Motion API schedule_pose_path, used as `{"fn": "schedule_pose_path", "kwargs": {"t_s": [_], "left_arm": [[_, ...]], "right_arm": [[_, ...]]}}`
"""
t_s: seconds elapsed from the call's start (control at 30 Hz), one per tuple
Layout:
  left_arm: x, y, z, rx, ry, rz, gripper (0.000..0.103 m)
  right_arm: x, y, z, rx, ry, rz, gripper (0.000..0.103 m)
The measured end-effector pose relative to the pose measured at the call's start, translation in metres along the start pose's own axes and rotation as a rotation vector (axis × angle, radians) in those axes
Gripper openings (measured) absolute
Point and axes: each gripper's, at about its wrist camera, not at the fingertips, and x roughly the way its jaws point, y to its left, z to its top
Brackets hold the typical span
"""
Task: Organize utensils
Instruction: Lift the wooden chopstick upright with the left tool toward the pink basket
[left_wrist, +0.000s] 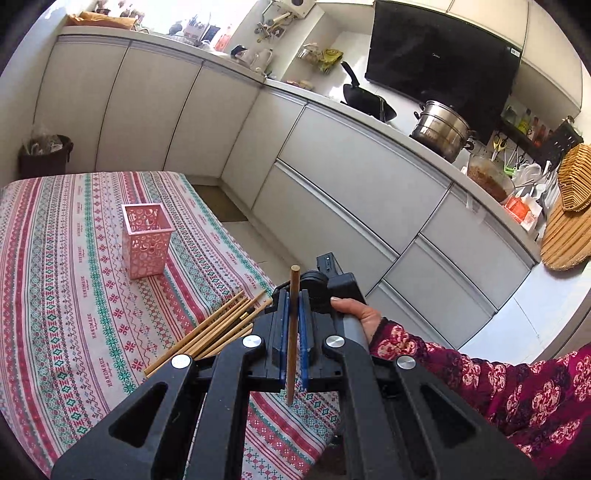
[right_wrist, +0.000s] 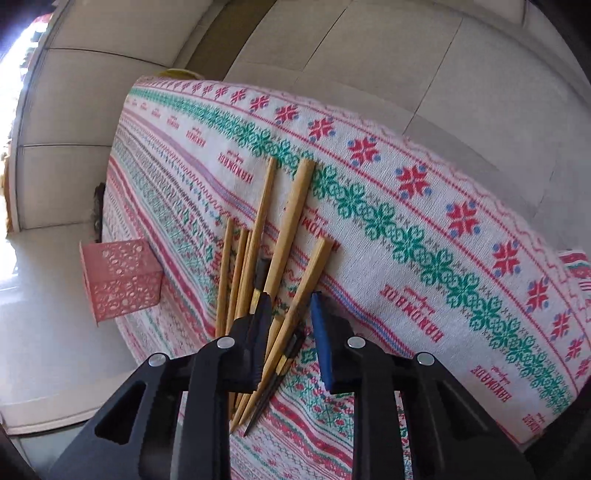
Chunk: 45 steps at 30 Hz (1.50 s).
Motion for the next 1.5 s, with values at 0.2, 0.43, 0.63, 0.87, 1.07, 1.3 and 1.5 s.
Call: {"fn": "schedule_pose_path", "kwargs": {"t_s": [0.2,0.43,0.63,0.87,1.07,1.3,1.5], "left_arm": [[-0.024,-0.007,0.009,-0.007,-0.038,-0.004,0.004],[-0.042,-0.003,0.010,-0.036,-0.095,0.043,0.004],[-0.059,0.000,0.010,-0.085,-0.182,0.095,0.004],[-0.066,-0.011,0.013,-0.116,-0.268,0.180,0.004],[-0.067,-0.015,0.024,-0.123,-0.306,0.240,0.004],[-0.050,-0.018,0.061,-0.102,-0.294,0.337,0.004],[-0.036,-0.006,0.119,-0.055,-0.355,0.442,0.004]], "right_arm": [[0.010,0.032,0.001,-0.089,-0.070,-0.166,0.019],[0.006,0.027,-0.004,-0.175,-0.101,-0.040,0.008],[-0.047,0.038,-0.045,-0.428,-0.221,0.155,0.007],[-0.106,0.051,-0.109,-0.738,-0.397,0.260,0.007],[-0.157,0.043,-0.138,-0.840,-0.487,0.334,0.007],[-0.219,0.069,-0.130,-0.862,-0.590,0.433,0.008],[-0.251,0.119,-0.092,-0.838,-0.709,0.507,0.008]]}}
